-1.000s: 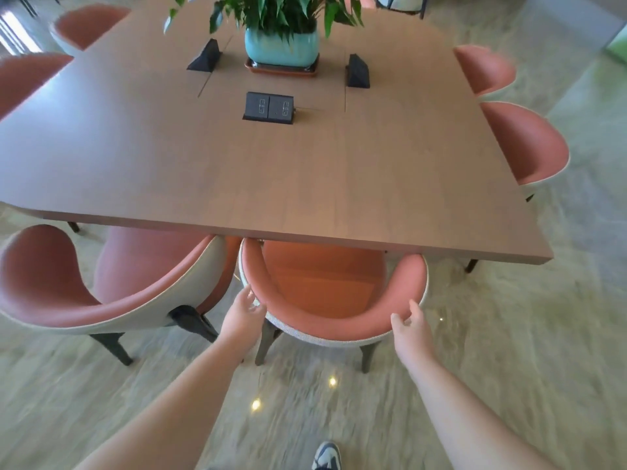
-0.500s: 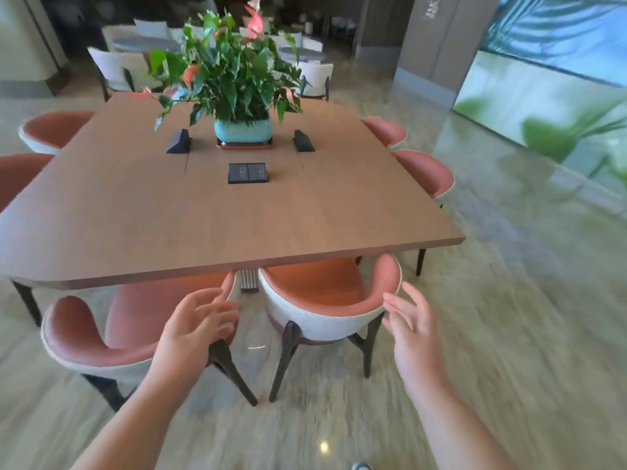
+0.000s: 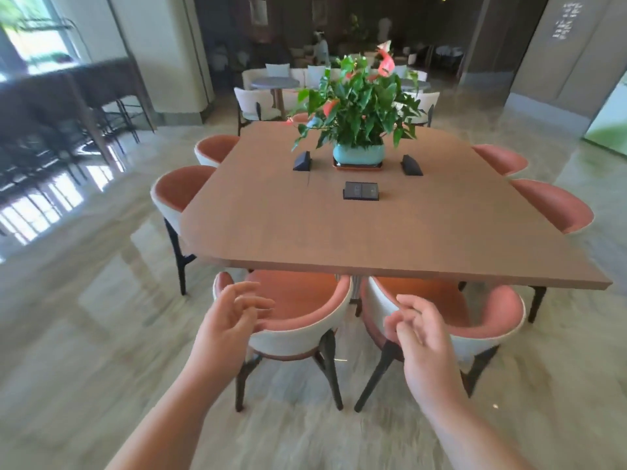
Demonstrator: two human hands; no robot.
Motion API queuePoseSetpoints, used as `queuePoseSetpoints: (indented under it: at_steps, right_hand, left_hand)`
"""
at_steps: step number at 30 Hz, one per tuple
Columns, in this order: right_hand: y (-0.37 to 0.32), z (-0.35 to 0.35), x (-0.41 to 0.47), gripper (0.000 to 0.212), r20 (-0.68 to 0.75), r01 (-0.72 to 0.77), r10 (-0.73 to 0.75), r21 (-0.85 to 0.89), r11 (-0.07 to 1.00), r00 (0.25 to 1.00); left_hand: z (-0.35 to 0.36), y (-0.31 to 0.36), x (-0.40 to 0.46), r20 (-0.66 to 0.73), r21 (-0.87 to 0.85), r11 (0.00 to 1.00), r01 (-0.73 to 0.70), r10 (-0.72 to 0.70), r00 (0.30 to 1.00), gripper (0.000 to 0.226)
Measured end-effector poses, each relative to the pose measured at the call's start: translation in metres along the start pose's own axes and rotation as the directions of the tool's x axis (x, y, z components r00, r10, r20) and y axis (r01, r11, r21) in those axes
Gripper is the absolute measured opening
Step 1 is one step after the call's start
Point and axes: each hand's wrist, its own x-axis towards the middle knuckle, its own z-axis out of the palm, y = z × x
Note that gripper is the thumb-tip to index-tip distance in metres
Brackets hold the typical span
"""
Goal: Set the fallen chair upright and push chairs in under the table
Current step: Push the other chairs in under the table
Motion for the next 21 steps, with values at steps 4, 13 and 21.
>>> queuePoseSetpoints:
  at_steps: [4, 13, 21]
  right_hand:
    - [-0.013, 0.056, -0.011, 0.042, 0.202, 0.054, -0.063, 0.050, 0.997, 0.977]
    - [-0.015, 0.098, -0.020, 0.046, 0.332, 0.081, -0.092, 0.048, 0.996, 0.939]
    - [-0.010, 0.059, -0.006, 0.038, 0.214, 0.028, -0.043, 0.074, 0.997, 0.976]
  left_hand:
    - [-0.042, 0.006, -0.017, -0.097, 0.008, 1.000, -0.017, 0.018, 0.995, 0.043]
    - [-0.077, -0.005, -0.036, -0.225, -0.021, 1.000, 0.016, -0.020, 0.974, 0.040]
    - [-0.029, -0.007, -0.021, -0.133, -0.030, 0.999, 0.033, -0.036, 0.990, 0.039]
